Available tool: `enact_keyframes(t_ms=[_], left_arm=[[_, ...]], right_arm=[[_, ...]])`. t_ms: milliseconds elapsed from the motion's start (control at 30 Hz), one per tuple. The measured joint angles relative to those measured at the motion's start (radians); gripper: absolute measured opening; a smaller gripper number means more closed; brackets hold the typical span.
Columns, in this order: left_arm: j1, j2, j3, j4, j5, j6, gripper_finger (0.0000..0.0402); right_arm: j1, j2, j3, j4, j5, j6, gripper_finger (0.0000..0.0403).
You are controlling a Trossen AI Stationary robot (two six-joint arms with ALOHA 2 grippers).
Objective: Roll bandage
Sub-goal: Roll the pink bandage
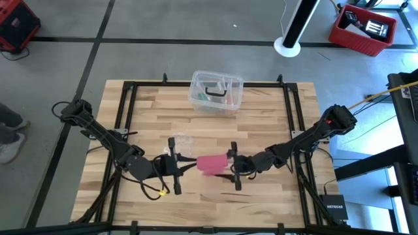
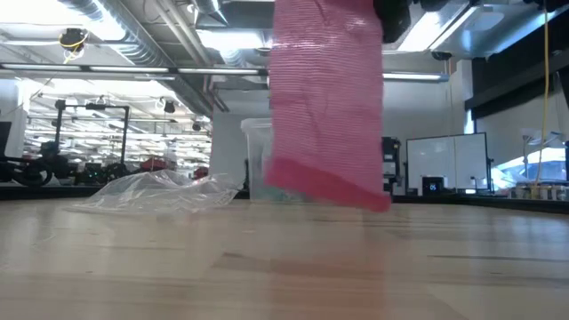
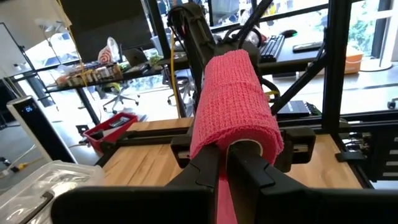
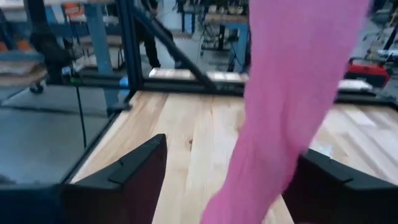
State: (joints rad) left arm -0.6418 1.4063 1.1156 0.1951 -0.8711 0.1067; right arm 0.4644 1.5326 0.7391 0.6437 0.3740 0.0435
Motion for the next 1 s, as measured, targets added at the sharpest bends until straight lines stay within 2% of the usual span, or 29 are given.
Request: enact_keyframes(t_ms=[167, 300, 400, 533, 600, 733, 1000], left_arm=[[0.000, 0.000, 0.000, 0.002, 0.002, -0.002, 0.0013], [0.000, 0.000, 0.000, 0.003, 0.081, -0.003, 0.0013], [0.000, 0.000, 0.000, 0.004, 0.108, -0.009, 0.0013], [-0.001, 0.000, 0.000, 0.004, 0.116, -0.022, 0.0013], [-0.001, 0.000, 0.000, 0.005, 0.165, -0.034, 0.0013], [-0.010, 0.000, 0.000, 0.002, 0.316, -0.070, 0.0013], [-0.094, 0.000, 0.000, 0.000, 0.485, -0.088, 0.0013]], right_arm=[[0.000, 0.000, 0.000, 0.061, 0.000, -0.062, 0.0250], [0.000, 0.000, 0.000, 0.068, 0.000, -0.085, 0.0205], [0.000, -0.001, 0.000, 0.071, 0.000, -0.111, 0.0151], [0.000, -0.001, 0.000, 0.071, 0.001, -0.171, 0.0054], [-0.002, 0.000, 0.000, 0.071, 0.017, -0.234, 0.0015], [-0.014, -0.001, 0.000, 0.067, 0.084, -0.312, 0.0017], [-0.084, -0.008, 0.001, 0.052, 0.186, -0.392, 0.0005]])
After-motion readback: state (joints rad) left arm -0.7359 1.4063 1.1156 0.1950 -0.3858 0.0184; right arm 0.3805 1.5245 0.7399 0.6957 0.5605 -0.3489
